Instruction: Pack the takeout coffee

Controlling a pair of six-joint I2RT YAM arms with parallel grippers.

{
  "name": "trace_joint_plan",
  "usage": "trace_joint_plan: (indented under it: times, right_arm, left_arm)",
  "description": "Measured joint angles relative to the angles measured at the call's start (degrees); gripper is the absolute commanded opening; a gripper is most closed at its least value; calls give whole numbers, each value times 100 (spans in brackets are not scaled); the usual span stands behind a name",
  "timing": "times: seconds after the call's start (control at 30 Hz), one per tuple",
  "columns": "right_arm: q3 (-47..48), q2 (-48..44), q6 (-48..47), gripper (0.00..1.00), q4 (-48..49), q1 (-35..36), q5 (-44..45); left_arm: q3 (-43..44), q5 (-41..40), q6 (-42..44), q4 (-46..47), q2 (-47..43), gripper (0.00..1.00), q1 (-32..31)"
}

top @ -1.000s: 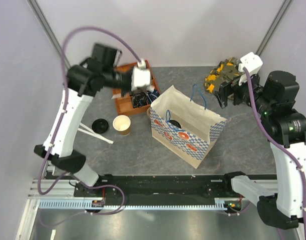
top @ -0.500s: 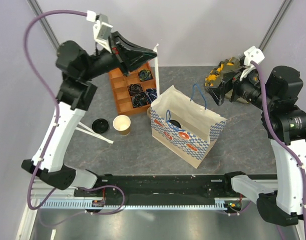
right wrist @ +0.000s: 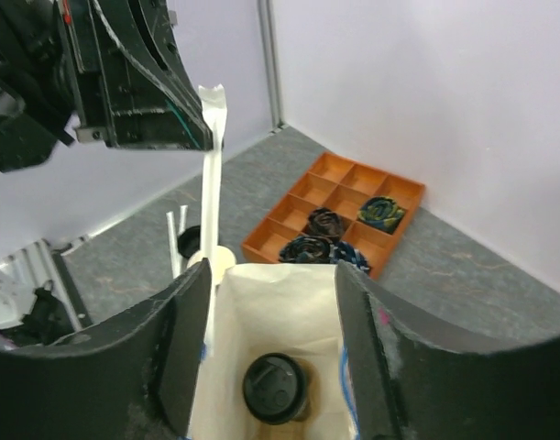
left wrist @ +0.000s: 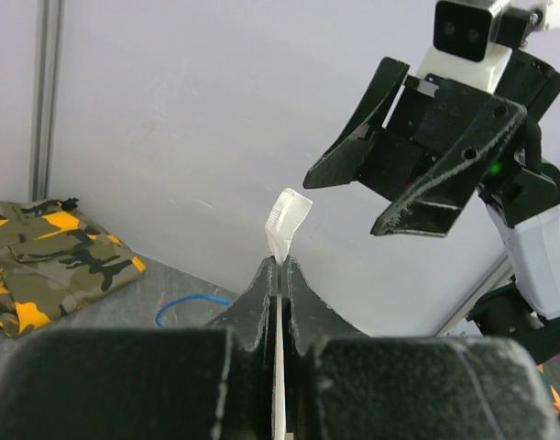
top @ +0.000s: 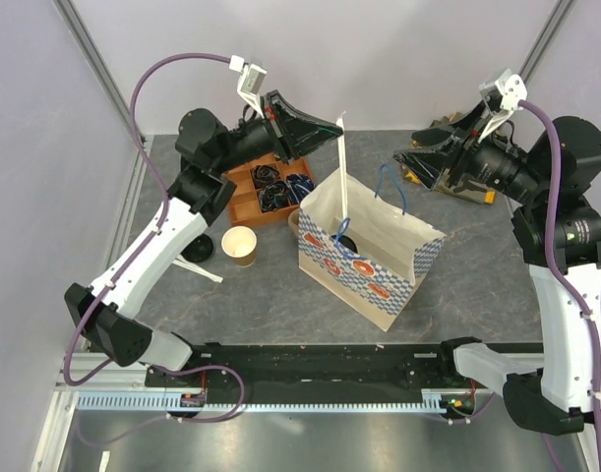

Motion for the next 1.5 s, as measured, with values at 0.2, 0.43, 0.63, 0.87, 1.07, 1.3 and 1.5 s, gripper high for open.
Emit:
trace_joint_plan:
  times: [0.2, 0.43, 0.63, 0.87, 1.07, 1.3, 1.5]
  right_arm:
    - [-142, 4, 356, 54, 437, 0, -282]
    - [-232, 94, 669, 54, 1102, 0, -518]
    - [-271, 188, 802, 54, 1471, 0, -570]
    - [-474, 22, 811, 55, 1502, 0, -562]
    - [-533, -50, 868, 53, 1624, 0, -588]
    - [-638, 151, 1445, 51, 2256, 0, -798]
    - [-636, 232, 1867, 54, 2498, 2, -938]
  left_arm:
    - [-544, -291, 107, 645, -129, 2, -428]
    - [-684, -479, 442, 1161, -116, 2, -503]
    - [-658, -389, 1128, 1228, -122, 2, -553]
    - [-616, 35, 2197, 490, -479, 2, -400]
    - [-549, 334, 2400, 417, -728, 2, -273]
    - [-402, 671, 1241, 1591, 179, 2, -328]
    - [-402, 815, 553, 1755, 647, 2, -365]
